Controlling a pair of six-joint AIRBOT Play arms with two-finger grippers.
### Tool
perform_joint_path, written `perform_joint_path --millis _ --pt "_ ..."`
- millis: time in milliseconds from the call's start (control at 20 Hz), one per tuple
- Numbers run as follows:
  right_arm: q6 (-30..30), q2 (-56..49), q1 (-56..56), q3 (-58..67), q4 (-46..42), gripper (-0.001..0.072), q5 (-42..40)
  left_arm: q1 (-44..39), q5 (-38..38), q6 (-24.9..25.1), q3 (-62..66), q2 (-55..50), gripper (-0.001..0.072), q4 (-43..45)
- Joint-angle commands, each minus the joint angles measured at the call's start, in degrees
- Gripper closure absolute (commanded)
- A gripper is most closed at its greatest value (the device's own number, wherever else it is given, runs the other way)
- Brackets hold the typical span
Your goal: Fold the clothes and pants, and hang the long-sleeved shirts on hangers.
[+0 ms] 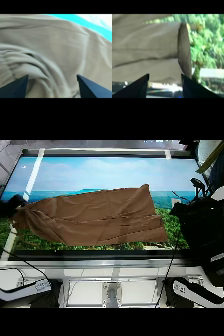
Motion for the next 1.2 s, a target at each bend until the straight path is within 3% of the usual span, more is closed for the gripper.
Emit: perform_joint_path --millis 0,100,300,450,650,850,1150 --pt "-0.1 0.0 0.1 0.0 -1.2 0.0264 2.4 8.7 -0.7 -0.4 -9.4 9.2 0.002 0.7" --pt "-0.1 0.0 0.1 0.0 -1.1 0.0264 1.7 14.0 1.0 -0.4 -19.7 13.8 0.0021 -2.3" --pt "0.1 0.0 0.1 0.0 1.6 0.0264 1.2 20.1 12.1 0.2 -36.8 15.5 0.0023 -17.0" --pt "0.1 0.0 0.1 0.0 1.6 0.0264 2.6 20.9 16.6 4.2 -40.2 15.5 0.0026 -21.4" --pt "0.4 0.0 0.1 0.0 1.7 0.0264 2.1 21.0 23.6 4.2 -40.1 15.5 0.0029 -26.7" --pt "1.0 0.0 0.1 0.0 1.6 0.0264 5.6 26.6 20.9 5.7 -37.7 15.5 0.0031 -33.0" --pt "1.8 0.0 0.1 0.0 1.6 0.0264 1.9 40.1 6.5 12.2 -37.0 10.6 0.0032 -33.3"
